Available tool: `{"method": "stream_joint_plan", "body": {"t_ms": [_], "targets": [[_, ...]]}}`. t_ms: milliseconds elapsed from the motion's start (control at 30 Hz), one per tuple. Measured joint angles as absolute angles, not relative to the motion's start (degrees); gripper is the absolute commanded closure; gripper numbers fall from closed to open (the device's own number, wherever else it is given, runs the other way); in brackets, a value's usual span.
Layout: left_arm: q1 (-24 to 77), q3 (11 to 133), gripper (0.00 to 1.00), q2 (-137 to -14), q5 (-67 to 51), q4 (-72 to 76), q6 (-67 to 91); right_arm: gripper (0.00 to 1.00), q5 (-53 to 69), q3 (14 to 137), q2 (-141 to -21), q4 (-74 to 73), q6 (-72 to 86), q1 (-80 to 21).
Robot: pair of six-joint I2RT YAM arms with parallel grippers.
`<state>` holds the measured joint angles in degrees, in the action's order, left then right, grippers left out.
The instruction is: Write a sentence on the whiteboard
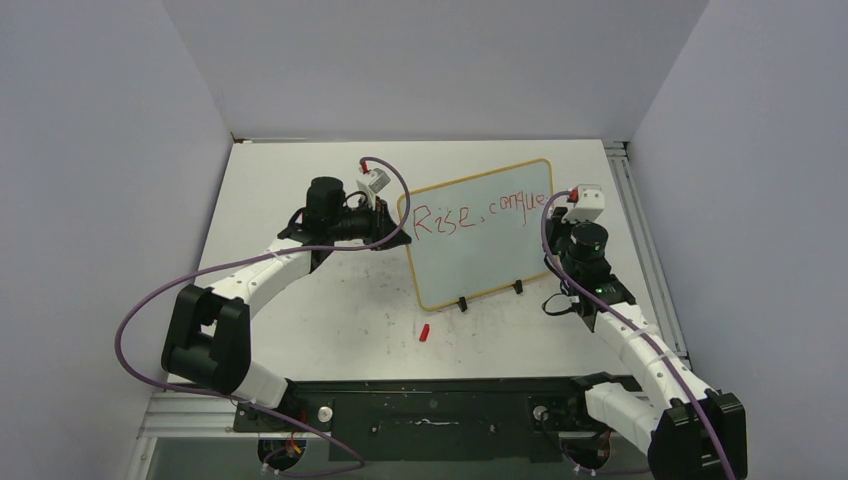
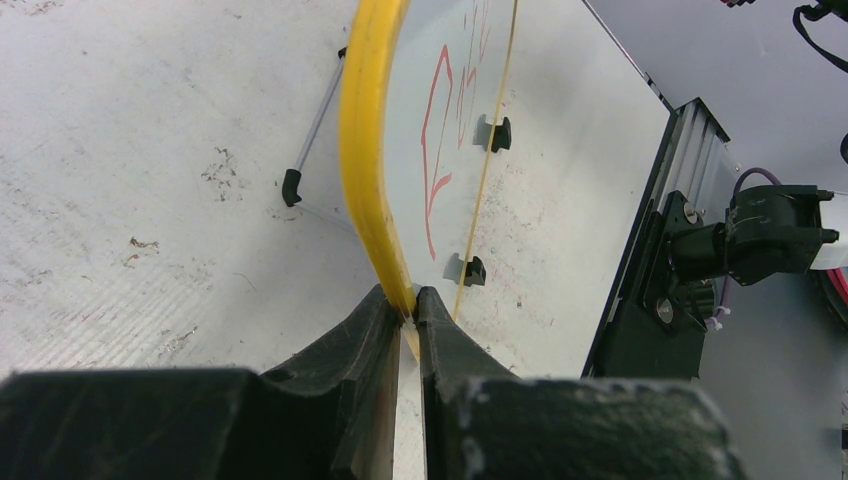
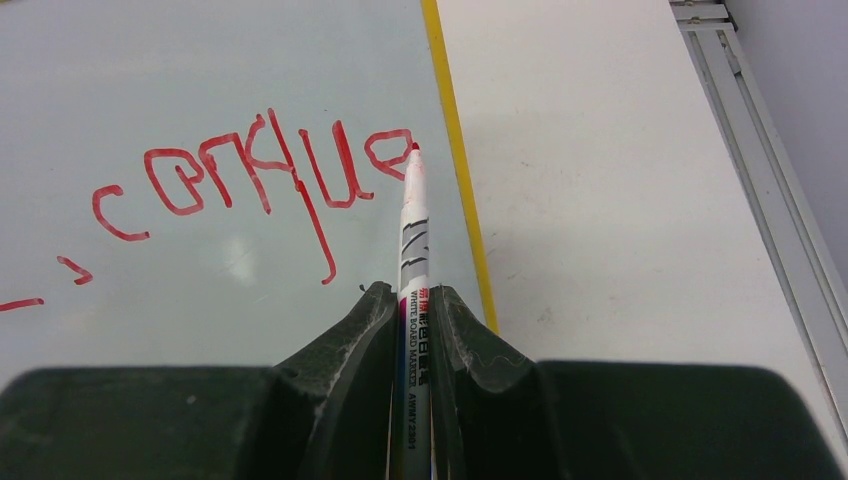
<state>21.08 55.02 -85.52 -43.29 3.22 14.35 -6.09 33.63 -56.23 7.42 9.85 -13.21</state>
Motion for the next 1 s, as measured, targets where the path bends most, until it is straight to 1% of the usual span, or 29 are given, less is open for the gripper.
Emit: {"method": "stream_joint_plan", "body": {"t_ms": [1000], "targets": [[21.1,55.0,1.0,-85.5,-43.3,3.2,14.3,0.95,-4.5,36.1,-61.7,10.5,8.1,-13.1]]}}
